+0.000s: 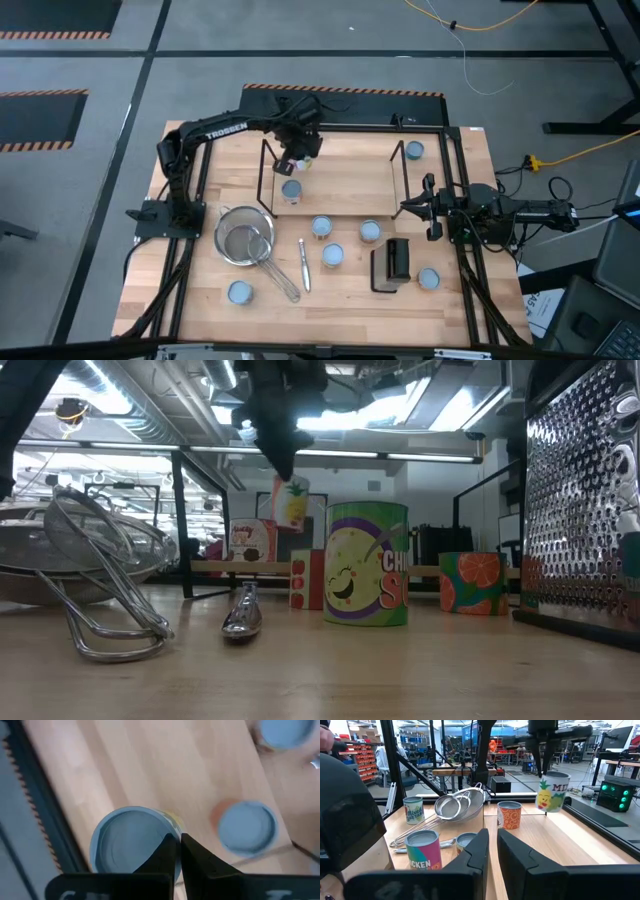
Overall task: Pick and place cans onto a shelf
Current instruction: Put the red can on the shelf
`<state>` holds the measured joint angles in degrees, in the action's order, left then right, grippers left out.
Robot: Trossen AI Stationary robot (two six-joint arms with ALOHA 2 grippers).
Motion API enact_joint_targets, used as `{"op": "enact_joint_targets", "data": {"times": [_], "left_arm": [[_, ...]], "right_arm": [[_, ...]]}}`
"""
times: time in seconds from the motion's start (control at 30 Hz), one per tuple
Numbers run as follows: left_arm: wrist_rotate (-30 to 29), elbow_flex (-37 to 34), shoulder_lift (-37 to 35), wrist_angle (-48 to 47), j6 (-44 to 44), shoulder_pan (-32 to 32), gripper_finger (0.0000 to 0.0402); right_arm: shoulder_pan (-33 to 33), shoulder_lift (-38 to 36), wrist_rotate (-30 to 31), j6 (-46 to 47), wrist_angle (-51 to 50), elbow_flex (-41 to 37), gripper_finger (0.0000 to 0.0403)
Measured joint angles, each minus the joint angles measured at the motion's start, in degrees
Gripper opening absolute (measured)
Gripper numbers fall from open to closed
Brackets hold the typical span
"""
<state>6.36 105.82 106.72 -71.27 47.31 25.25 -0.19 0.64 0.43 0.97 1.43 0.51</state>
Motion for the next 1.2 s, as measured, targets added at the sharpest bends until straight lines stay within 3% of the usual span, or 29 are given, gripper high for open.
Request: {"op": "enact_joint_targets", "data": {"times": [0.17, 0.4, 0.6, 0.87, 1.2], "left_arm": [[9.0, 0.0, 0.0, -1.4, 4.3, 2.8, 0.0006], [9.9, -0.1, 0.1, -0.5, 5.8, 5.3, 0.0006], [12.5, -4.3, 0.3, 6.6, 6.0, 4.7, 0.0006], [12.4, -8.8, 0.3, 12.4, 14.7, 1.2, 0.0006], [4.9, -13.7, 0.3, 16.8, 16.4, -1.2, 0.0017]], "right_arm": [[0.0, 0.0, 0.0, 0.0, 0.0, 0.0, 0.0045], [0.0, 0.0, 0.0, 0.0, 0.0, 0.0, 0.0045], [0.0, 0.0, 0.0, 0.0, 0.0, 0.0, 0.0045], [0.0, 0.0, 0.0, 0.0, 0.0, 0.0, 0.0045], [0.0, 0.0, 0.0, 0.0, 0.0, 0.0, 0.0045]]}}
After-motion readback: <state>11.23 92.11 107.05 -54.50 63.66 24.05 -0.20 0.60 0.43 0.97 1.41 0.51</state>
